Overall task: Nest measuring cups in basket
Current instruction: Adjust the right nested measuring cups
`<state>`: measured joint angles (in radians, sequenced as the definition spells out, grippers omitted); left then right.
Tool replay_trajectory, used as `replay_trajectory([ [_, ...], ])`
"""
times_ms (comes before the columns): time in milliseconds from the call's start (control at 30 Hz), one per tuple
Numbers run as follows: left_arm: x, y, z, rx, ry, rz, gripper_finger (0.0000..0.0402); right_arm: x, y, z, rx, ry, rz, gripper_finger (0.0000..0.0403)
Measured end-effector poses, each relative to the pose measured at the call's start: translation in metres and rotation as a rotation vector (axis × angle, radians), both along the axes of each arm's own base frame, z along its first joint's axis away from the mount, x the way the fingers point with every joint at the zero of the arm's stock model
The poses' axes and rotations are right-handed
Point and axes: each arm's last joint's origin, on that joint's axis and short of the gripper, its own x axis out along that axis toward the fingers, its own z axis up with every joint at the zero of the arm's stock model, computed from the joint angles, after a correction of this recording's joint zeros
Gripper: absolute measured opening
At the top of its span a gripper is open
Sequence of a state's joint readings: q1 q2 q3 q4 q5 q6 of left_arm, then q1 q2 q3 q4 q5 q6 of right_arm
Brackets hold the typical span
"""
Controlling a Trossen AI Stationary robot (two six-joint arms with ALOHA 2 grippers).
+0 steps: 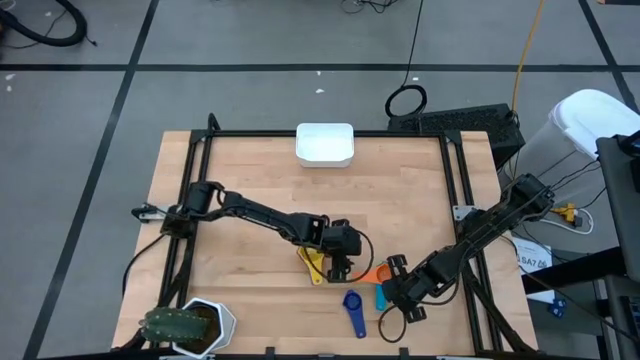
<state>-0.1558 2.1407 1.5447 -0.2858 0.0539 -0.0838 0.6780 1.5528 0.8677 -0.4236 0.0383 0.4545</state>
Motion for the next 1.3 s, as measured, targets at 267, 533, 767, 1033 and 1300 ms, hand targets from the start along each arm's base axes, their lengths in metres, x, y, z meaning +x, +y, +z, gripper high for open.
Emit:
replay_trajectory([
  [267, 0.001, -0.002, 0.000, -0.022, -0.008, 0.000, 0.0163, 0.004, -0.003, 0.001, 0.011, -0.014, 0.008, 0.0000],
  [533, 0.002, -0.002, 0.001, -0.031, -0.022, 0.004, 0.0163, 0.011, -0.010, 0.001, 0.010, -0.030, -0.018, 0.0000],
  [767, 0.002, -0.002, 0.001, -0.031, -0.022, 0.003, 0.0163, 0.016, -0.017, 0.001, -0.013, -0.044, -0.038, 0.0000],
  [1033, 0.002, -0.002, 0.001, -0.030, -0.022, 0.004, 0.0163, 0.019, -0.023, 0.001, -0.023, -0.048, -0.038, 0.0000],
  [1300, 0.002, -0.002, 0.001, 0.000, -0.030, -0.014, 0.0163, 0.020, -0.024, 0.001, -0.026, -0.050, -0.016, 0.0000],
])
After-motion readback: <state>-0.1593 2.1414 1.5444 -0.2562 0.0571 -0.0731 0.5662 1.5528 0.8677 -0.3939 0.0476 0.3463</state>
